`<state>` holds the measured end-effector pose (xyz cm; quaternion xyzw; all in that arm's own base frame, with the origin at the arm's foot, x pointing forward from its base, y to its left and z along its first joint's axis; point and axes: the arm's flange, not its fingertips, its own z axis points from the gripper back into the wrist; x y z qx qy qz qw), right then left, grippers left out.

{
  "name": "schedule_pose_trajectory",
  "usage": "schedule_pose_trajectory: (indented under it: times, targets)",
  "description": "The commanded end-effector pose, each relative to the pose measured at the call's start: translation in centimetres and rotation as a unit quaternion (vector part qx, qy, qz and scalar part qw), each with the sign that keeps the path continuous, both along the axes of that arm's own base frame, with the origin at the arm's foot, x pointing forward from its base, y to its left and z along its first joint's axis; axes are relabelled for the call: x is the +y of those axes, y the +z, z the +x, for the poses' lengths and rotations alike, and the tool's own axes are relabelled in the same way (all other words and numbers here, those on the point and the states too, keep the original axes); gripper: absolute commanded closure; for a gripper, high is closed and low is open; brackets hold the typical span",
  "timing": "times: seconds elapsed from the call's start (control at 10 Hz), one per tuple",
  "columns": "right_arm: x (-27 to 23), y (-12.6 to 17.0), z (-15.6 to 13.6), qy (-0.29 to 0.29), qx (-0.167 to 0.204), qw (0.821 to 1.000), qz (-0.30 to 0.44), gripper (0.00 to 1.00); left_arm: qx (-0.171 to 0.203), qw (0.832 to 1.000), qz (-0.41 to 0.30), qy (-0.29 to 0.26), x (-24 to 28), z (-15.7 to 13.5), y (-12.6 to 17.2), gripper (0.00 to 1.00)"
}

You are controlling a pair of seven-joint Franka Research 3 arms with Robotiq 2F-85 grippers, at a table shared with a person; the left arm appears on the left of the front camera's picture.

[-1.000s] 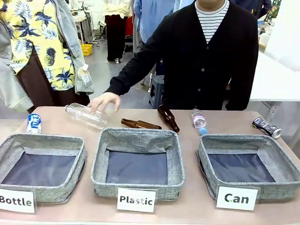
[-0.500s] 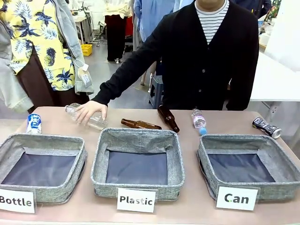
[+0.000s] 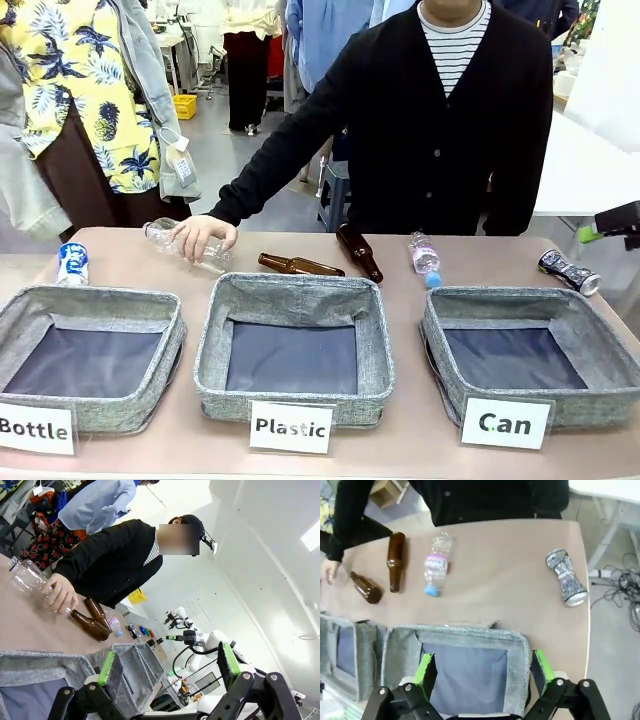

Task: Sort the can waste into the basket.
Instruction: Pick up the can waste from the table and place it in the right Fabric basket.

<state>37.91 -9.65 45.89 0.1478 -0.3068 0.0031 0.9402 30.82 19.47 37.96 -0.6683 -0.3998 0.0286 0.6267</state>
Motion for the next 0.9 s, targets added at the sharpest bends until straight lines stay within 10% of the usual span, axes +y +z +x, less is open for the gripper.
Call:
schedule_pose_trajectory:
  times: [0.0, 0.8]
  targets:
    - [0.3, 0.6, 0.0, 0.007, -0.014, 1.0, 0.001, 0.0, -0.011, 1.0, 0.001, -0.003, 0.0, -0.3, 0.1, 0.0]
    - [-4.9, -0.4, 7.5, -0.028, 0.063, 0.996, -0.054, 0.0, -0.011, 1.0, 0.001, -0.003, 0.0, -0.3, 0.1, 0.0]
